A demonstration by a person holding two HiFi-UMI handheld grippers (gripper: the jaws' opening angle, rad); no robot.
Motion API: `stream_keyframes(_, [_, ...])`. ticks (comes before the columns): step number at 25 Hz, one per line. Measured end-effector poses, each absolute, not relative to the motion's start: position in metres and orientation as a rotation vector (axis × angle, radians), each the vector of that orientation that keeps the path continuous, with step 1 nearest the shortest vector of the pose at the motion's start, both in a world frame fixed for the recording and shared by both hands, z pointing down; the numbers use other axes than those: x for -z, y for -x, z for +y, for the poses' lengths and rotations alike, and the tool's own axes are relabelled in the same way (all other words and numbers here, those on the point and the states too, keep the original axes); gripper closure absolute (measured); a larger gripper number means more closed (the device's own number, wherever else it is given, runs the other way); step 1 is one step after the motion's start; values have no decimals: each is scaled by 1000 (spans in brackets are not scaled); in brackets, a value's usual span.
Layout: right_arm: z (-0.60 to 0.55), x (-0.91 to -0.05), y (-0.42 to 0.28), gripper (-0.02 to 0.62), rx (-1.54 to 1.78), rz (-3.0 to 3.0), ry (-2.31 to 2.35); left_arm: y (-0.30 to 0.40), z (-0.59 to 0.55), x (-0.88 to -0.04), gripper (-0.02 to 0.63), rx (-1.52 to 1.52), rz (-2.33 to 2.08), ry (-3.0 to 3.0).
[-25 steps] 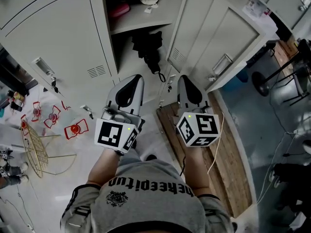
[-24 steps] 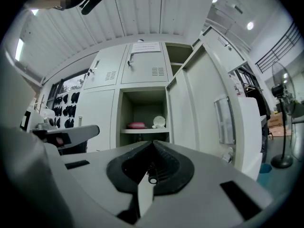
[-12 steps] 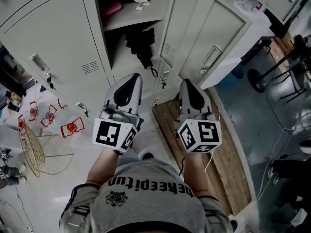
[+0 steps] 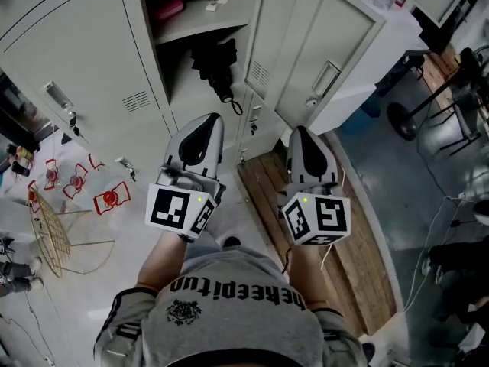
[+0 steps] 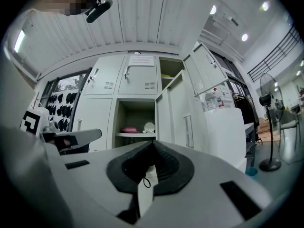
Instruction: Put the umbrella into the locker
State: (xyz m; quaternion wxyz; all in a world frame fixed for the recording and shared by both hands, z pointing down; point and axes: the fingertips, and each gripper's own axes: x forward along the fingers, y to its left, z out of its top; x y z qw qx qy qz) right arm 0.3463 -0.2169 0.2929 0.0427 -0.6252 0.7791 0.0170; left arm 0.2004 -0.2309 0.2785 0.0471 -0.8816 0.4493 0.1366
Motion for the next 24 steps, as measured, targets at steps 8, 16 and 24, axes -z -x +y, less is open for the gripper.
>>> stream_keyframes(8, [-211,-292,-349,592,-68,2367,1916,-200,-225,-281,603,-413,1387,2684])
stream_keyframes(16, [-207,-294,-348,592,-57,2380,1893,-199,-219,-284,603,-411,1414,2679])
stream_keyframes(24, [-202,-294,-350,592,-53,2375,1882,-202,-213,-285,603,-401,1414,2674])
